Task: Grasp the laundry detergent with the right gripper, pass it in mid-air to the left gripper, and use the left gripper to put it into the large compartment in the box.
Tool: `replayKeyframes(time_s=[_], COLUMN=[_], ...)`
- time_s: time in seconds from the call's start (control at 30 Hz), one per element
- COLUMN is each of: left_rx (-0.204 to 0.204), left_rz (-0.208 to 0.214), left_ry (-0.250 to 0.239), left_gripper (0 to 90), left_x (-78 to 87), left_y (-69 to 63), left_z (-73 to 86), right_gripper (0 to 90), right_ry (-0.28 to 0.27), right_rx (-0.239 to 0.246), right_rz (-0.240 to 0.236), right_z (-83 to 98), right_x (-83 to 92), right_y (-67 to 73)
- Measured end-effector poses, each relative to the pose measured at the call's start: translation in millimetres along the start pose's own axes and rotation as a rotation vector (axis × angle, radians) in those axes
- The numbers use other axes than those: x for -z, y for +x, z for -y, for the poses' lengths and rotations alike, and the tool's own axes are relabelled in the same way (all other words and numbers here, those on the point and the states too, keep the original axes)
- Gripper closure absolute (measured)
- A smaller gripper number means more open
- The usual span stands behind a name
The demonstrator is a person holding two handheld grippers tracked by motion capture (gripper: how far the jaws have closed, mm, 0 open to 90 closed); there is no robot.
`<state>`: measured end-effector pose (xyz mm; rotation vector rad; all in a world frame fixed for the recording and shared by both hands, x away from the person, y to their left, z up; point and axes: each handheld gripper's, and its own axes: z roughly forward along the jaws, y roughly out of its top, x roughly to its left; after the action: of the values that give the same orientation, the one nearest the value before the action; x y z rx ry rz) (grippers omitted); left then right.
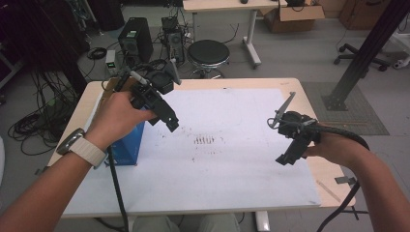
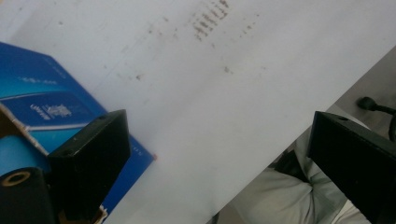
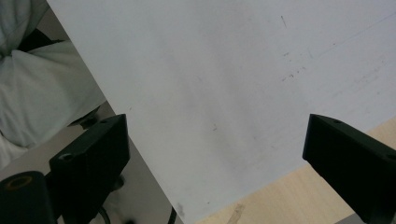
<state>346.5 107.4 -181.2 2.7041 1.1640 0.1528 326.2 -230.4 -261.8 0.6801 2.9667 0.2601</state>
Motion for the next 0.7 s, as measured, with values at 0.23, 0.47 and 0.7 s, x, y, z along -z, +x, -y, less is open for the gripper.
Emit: replayKeyframes(time_s=[0.23,0.47,0.7], left_rx=[-0.047,-0.083,-0.128], left_rz=[0.006,0.007,0.015], left_ry=[0.002,0.006,0.002], left_gripper=[7.0,7.0,7.2], left_x=[-5.2,-12.1,-14.9], left_y=[-8.0,-13.1,-15.4], left_z=[-4.6,-6.7,-7.3], right_gripper=[7.2,7.2,7.2], right_ry=[0.004,0.000,-0.001], right_rx=[0.000,0.000,-0.005], right_rz=[-0.005,-0.008,-0.010], right_z=[-4.4,-9.5,-12.1], right_x=[-2.2,-3.8,-3.2], right_y=[-1.7,-4.6,-6.9])
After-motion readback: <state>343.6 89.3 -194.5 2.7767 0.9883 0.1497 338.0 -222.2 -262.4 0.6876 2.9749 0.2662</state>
